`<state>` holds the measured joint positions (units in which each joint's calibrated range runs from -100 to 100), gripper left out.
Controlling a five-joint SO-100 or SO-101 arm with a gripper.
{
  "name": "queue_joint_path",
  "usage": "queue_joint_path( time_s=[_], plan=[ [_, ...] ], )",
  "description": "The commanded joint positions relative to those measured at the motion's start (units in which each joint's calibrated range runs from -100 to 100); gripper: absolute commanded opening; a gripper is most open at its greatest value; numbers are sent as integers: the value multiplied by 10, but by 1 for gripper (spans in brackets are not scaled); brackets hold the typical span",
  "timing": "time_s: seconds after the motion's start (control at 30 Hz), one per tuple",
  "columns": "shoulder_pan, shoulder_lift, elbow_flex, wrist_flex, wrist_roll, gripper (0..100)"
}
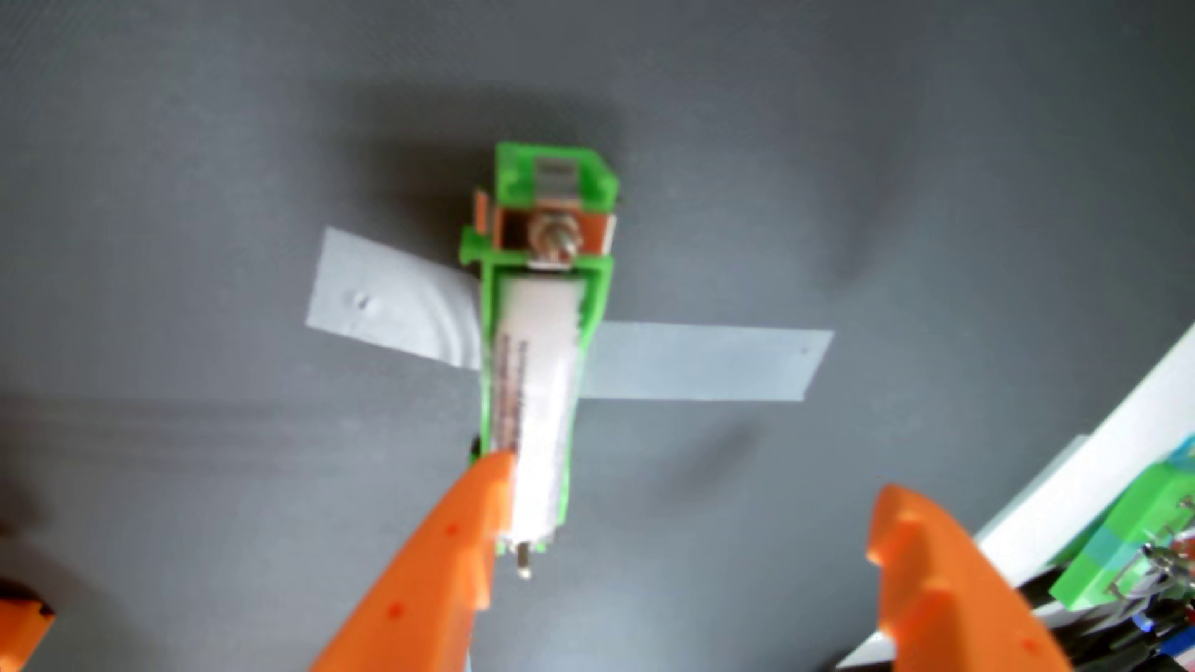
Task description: Insert Battery
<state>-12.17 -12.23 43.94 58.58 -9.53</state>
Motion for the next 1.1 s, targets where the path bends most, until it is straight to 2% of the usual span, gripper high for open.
queue_joint_path(
  time_s=[0.0,0.3,0.4,0.5,0.63,0.67,0.83,1.07],
  plan=[
    [5,-9,-51,38,-2,30],
    [6,-7,-51,55,-1,30],
    [6,-2,-45,57,33,30],
    [14,-2,-30,56,91,22],
    [38,-2,-36,55,94,2],
    [45,-2,-36,55,94,0],
    [67,-8,-42,53,96,1],
    [30,-8,-43,53,93,1]
  ],
)
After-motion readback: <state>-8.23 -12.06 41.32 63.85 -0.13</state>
